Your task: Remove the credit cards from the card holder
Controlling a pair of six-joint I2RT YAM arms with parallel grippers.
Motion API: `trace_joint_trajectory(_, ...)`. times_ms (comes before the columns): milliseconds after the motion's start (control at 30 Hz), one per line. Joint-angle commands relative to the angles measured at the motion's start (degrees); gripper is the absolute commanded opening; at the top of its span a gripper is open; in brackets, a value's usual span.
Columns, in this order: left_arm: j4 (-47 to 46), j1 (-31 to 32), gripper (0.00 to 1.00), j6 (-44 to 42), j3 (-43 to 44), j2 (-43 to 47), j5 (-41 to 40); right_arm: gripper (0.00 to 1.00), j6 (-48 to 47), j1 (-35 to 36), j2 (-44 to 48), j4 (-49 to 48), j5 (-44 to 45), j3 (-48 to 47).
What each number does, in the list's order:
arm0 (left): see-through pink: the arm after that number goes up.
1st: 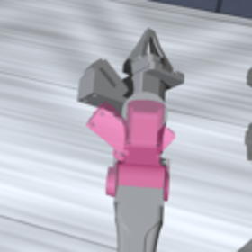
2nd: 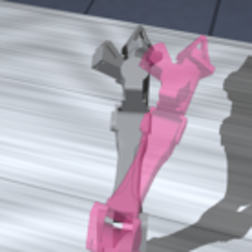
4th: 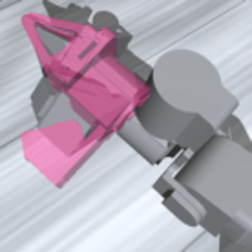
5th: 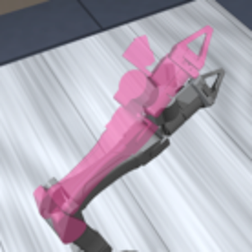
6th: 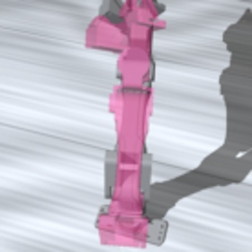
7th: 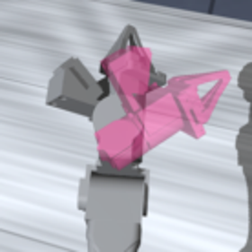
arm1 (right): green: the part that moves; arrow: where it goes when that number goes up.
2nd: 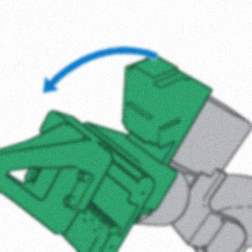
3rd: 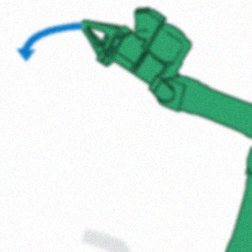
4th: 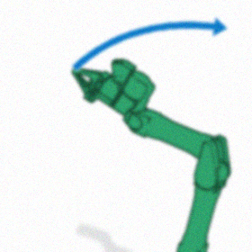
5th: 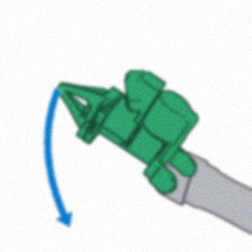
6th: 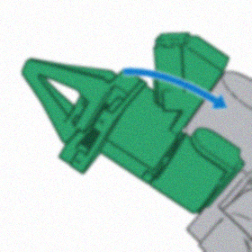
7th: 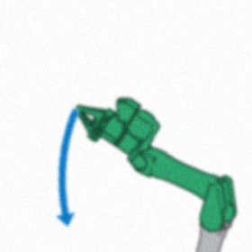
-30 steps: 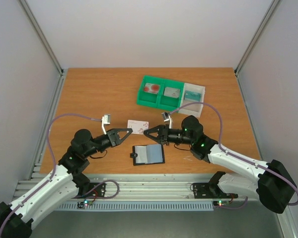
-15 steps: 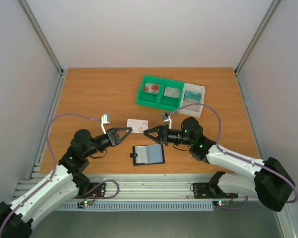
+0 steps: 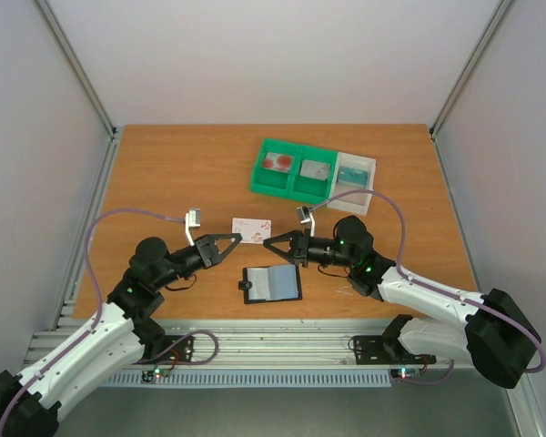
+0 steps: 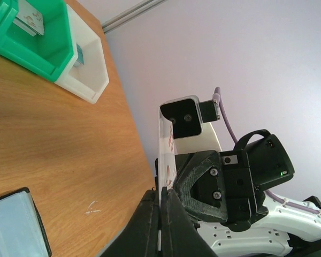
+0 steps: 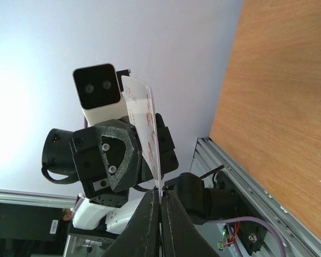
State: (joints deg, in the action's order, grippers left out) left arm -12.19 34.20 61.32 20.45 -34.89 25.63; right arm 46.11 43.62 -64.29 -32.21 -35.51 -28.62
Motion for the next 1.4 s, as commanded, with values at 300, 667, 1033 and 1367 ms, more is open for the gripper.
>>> trace_joint_trajectory(300, 10.14, -0.01, 0.64, -4.14, 2.52, 2.47, -4.76, 0.01, -5.54, -0.39, -0.48, 6.13, 1.37, -1.2)
trace_joint_trajectory(667, 29.19, -0.02, 0.99, -12.31, 8.02, 2.15, -11.02, 0.01, -19.5, -6.13, -0.41, 29.65, 5.34, -10.41)
trace_joint_trajectory(1033, 37.71, -0.01, 0.99, -19.44, 10.94, -3.86, -13.28, 0.01, -34.37, -19.58, -8.91, 51.97, 12.37, -26.2)
trace_joint_trajectory(1367, 35.32, -0.09, 0.97, -20.99, 10.28, -7.78, -10.15, 0.01, -40.77, -26.21, -20.43, 57.52, 17.74, -37.33)
